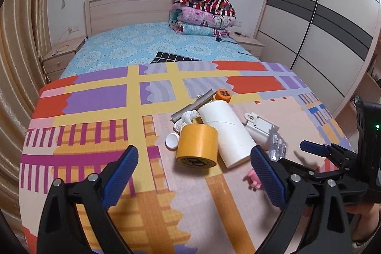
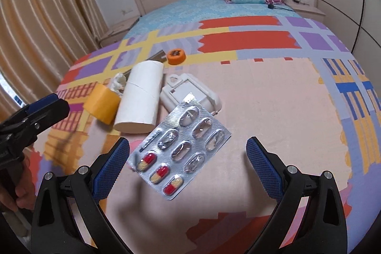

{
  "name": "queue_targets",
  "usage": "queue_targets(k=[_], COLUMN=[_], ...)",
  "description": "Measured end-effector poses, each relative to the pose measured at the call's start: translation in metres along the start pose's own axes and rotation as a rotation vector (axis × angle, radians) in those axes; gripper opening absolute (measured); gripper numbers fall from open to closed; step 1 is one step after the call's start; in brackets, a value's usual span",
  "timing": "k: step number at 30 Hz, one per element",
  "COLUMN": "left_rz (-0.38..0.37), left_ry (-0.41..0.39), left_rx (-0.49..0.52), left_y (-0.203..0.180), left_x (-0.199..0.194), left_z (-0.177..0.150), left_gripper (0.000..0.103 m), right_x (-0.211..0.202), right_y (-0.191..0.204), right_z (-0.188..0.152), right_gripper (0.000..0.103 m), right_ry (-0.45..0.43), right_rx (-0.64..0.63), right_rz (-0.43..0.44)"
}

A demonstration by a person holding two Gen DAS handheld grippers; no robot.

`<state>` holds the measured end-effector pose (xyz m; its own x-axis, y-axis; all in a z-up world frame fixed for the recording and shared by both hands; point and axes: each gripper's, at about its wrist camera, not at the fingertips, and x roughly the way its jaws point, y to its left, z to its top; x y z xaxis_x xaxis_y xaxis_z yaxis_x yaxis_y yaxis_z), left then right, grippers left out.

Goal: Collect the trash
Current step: 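Grasp the yellow tape roll with the left tool while the right tool grasps the blister pack, then carry the tape roll and blister pack with both tools over the black bin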

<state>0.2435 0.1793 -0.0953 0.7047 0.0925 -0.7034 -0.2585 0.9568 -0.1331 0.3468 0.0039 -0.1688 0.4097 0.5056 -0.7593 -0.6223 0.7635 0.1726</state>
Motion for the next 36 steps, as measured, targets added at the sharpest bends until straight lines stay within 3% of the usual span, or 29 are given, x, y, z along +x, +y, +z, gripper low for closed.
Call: queue_targets(k=[7,15,18,22,24,26,36], left_rz=[0.013,0.01,0.0,-0.002,0.001,0.0,-0.016], left_ry=[0.046,0.066,0.072,0.069,0.065,0.061,0.024], left_rx=[-0.005,0.009,0.01,0.001,-0.002,-0.002,0.012], left_y=[0.003,0.0,-0.002,-0.001,0.0,0.0,-0.007], left_x=[0.029,0.046,0.05,0.051,0.049,0.046,0.021], left_z=[0.002,0.002,0.002,0.002,0.001,-0.001,-0.007], left_gripper=[0.076,0.058,0.046,0.046,0.046,0.046,0.046], right_x=[0.011,0.012,0.011,0.01,0.009,0.008,0.006], right_y=[-0.002,-0.003,-0.006,-0.01,-0.013,-0.015,-0.02], right_z=[0.003,-0.004,-0.006,-0.005,-0.004,-0.004,-0.005], right_gripper=[0.098,0.089,0.086,0.075,0.06,0.052,0.047], right_ry=[-0.001,-0.006,-0.009,-0.008,-0.007,-0.004,0.006], right_rx=[0.01,0.034,0.046,0.062,0.07,0.06,0.032], right_rz=[-0.032,-0.013,-0.001,0.001,0.009,-0.014,-0.015])
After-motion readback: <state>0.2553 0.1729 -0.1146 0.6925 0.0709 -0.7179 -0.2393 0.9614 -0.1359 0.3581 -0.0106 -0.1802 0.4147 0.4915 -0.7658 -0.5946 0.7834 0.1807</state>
